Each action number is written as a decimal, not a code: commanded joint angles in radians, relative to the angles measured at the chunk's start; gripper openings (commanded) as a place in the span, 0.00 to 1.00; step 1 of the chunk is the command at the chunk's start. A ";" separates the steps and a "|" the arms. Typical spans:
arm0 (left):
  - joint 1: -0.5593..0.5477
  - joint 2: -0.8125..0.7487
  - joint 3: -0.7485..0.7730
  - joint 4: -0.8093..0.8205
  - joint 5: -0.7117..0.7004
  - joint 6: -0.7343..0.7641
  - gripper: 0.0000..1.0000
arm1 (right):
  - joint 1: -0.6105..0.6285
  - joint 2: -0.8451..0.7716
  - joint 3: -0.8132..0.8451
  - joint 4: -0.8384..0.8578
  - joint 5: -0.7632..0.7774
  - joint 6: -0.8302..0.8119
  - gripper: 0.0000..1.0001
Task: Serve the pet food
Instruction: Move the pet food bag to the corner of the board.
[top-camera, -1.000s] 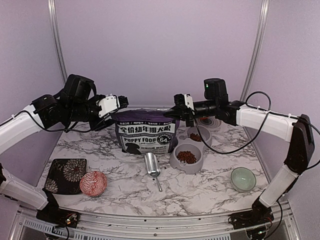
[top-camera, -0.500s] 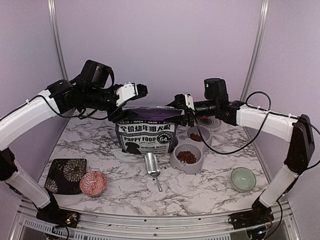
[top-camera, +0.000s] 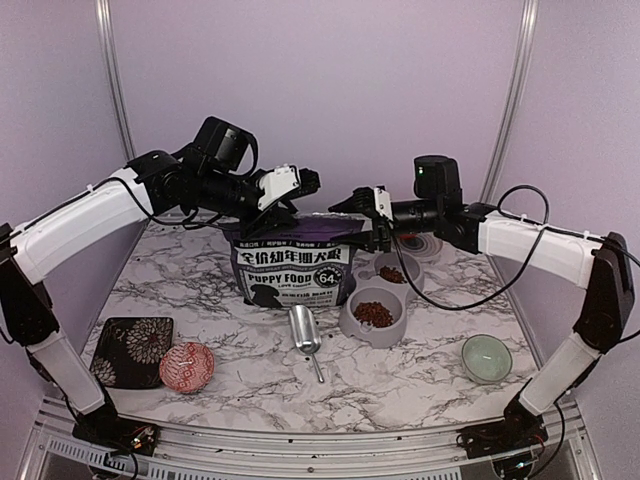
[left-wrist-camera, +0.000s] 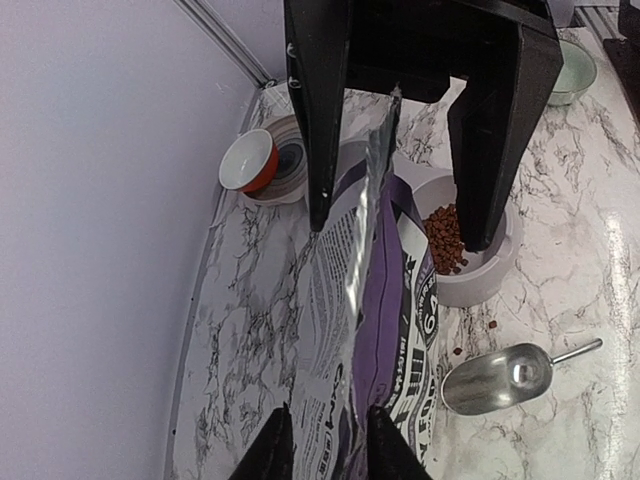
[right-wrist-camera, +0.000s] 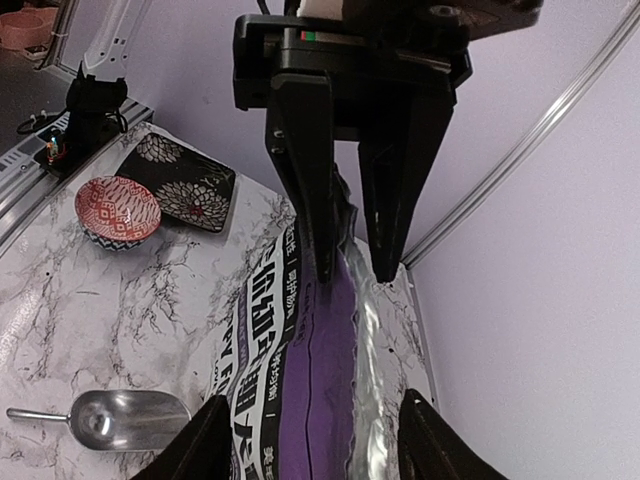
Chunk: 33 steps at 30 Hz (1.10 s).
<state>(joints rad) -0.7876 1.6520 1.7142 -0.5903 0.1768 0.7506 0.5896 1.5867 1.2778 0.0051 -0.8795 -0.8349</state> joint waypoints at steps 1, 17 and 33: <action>-0.002 0.024 0.025 -0.020 0.020 -0.002 0.22 | -0.002 -0.033 -0.005 0.024 0.010 0.009 0.54; -0.004 0.054 0.077 -0.020 -0.083 -0.074 0.00 | -0.003 -0.093 -0.084 0.143 0.094 0.087 0.84; -0.001 0.056 0.186 0.070 -0.295 -0.139 0.00 | -0.005 -0.154 -0.188 0.571 0.411 0.381 0.93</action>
<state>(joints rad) -0.7952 1.7245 1.7996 -0.6132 -0.0097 0.6392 0.5896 1.4605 1.0920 0.4049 -0.5880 -0.5865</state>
